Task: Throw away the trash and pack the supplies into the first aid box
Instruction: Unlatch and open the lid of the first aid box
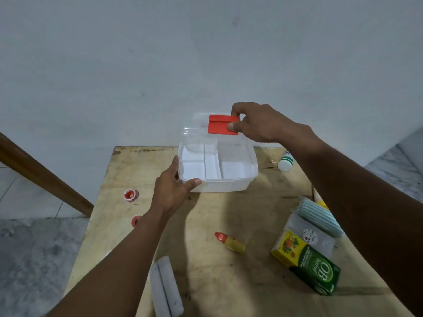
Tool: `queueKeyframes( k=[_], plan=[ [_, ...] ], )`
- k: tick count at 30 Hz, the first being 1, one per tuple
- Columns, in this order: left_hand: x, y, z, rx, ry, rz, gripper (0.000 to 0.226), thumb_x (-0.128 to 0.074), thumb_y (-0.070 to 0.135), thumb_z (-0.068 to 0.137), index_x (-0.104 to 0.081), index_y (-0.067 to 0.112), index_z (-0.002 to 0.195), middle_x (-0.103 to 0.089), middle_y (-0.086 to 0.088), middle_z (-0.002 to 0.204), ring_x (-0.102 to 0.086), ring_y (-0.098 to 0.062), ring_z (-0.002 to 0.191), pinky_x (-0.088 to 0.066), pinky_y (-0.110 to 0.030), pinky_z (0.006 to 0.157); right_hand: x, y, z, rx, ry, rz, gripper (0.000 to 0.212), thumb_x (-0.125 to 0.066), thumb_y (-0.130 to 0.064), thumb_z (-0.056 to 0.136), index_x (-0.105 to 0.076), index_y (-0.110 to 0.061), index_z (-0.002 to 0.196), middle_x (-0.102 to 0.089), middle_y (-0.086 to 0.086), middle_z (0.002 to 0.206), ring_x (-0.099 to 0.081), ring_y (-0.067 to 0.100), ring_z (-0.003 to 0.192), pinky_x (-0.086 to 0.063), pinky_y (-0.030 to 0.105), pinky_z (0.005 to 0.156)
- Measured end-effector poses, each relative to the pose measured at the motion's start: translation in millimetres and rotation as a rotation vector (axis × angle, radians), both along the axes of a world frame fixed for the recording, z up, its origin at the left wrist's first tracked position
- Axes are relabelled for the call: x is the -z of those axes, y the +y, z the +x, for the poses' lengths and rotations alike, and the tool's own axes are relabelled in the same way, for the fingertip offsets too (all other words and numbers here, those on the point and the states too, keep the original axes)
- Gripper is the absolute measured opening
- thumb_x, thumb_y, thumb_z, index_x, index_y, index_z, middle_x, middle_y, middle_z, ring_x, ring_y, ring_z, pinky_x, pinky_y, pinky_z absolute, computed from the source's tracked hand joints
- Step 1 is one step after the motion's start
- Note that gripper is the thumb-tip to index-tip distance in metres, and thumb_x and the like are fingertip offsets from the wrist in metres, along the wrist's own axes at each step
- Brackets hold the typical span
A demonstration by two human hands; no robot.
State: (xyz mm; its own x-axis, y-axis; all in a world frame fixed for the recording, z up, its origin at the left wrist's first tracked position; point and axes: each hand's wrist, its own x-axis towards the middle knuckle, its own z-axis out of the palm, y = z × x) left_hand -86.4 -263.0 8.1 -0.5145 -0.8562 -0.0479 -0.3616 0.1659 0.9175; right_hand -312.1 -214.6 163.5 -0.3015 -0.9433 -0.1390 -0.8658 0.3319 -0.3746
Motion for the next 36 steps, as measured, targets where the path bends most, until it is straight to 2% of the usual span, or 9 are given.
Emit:
queueKeyframes(
  k=[3, 6, 8, 13, 17, 22, 31, 34, 36],
  plan=[
    [-3, 2, 1, -0.015, 0.011, 0.03, 0.06, -0.074, 0.023, 0.083, -0.051, 0.033, 0.138, -0.069, 0.016, 0.117, -0.064, -0.003, 0.107, -0.053, -0.033, 0.095, -6, -7, -1, 0.023, -0.005, -0.068, 0.02, -0.06, -0.04, 0.096, -0.056, -0.021, 0.101, -0.06, 0.0, 0.096, -0.057, 0.026, 0.092, -0.04, 0.033, 0.075],
    [-4, 0, 1, -0.048, -0.02, 0.052, 0.062, -0.066, 0.04, 0.087, -0.044, 0.035, 0.144, -0.063, 0.013, 0.13, -0.059, -0.013, 0.12, -0.051, -0.04, 0.1, -9, -10, -3, 0.008, -0.004, -0.032, 0.02, -0.06, -0.04, 0.096, -0.056, -0.022, 0.102, -0.06, 0.001, 0.096, -0.057, 0.026, 0.093, -0.041, 0.033, 0.075],
    [-5, -2, 1, -0.066, -0.063, 0.051, 0.07, -0.066, 0.042, 0.086, -0.038, 0.033, 0.149, -0.059, 0.008, 0.137, -0.057, -0.018, 0.123, -0.05, -0.043, 0.101, -11, -10, -6, 0.002, 0.003, -0.019, 0.02, -0.059, -0.04, 0.096, -0.056, -0.021, 0.102, -0.06, 0.0, 0.094, -0.057, 0.026, 0.092, -0.04, 0.033, 0.073],
    [-9, -6, -3, -0.06, -0.145, 0.05, 0.073, -0.068, 0.033, 0.086, -0.037, 0.025, 0.151, -0.064, 0.001, 0.129, -0.061, -0.024, 0.114, -0.052, -0.044, 0.096, -5, -17, -10, 0.088, 0.113, -0.187, 0.017, -0.057, -0.039, 0.097, -0.056, -0.024, 0.102, -0.064, 0.005, 0.095, -0.058, 0.028, 0.086, -0.045, 0.035, 0.071],
    [-10, -7, -2, -0.063, -0.172, 0.055, 0.075, -0.072, 0.027, 0.085, -0.037, 0.022, 0.151, -0.066, -0.001, 0.125, -0.062, -0.024, 0.112, -0.052, -0.039, 0.095, 1, -25, -9, 0.12, 0.339, -0.428, 0.022, -0.059, -0.035, 0.097, -0.06, -0.017, 0.109, -0.058, 0.01, 0.096, -0.056, 0.029, 0.084, -0.051, 0.039, 0.072],
    [-9, -3, 3, -0.052, -0.172, 0.046, 0.076, -0.074, 0.026, 0.084, -0.038, 0.019, 0.151, -0.067, -0.003, 0.125, -0.062, -0.022, 0.111, -0.051, -0.034, 0.092, 12, -38, -9, 0.151, 0.309, -0.454, 0.021, -0.055, -0.028, 0.1, -0.056, -0.01, 0.111, -0.058, 0.015, 0.099, -0.058, 0.033, 0.079, -0.054, 0.041, 0.072],
    [-12, -5, 3, -0.015, -0.172, 0.041, 0.078, -0.075, 0.026, 0.085, -0.036, 0.016, 0.152, -0.059, -0.002, 0.136, -0.058, -0.022, 0.122, -0.046, -0.023, 0.088, 23, -44, -24, 0.171, 0.243, -0.459, 0.024, -0.062, -0.019, 0.097, -0.064, -0.005, 0.116, -0.056, 0.016, 0.11, -0.059, 0.032, 0.092, -0.046, 0.034, 0.079],
    [-12, -9, 1, 0.028, -0.124, 0.045, 0.072, -0.076, 0.027, 0.082, -0.043, 0.029, 0.145, -0.061, 0.008, 0.131, -0.059, -0.021, 0.119, -0.049, -0.019, 0.084, 24, -43, -28, 0.171, 0.22, -0.447, 0.023, -0.062, -0.019, 0.097, -0.066, -0.006, 0.115, -0.057, 0.015, 0.11, -0.058, 0.031, 0.093, -0.04, 0.029, 0.075],
    [-13, -11, -1, 0.073, -0.093, 0.078, 0.075, -0.077, 0.04, 0.074, -0.041, 0.04, 0.139, -0.059, 0.016, 0.128, -0.057, -0.015, 0.117, -0.052, -0.031, 0.09, 25, -42, -29, 0.176, 0.211, -0.447, 0.022, -0.062, -0.02, 0.097, -0.066, -0.008, 0.114, -0.057, 0.014, 0.109, -0.057, 0.03, 0.093, -0.035, 0.027, 0.073]
  ],
)
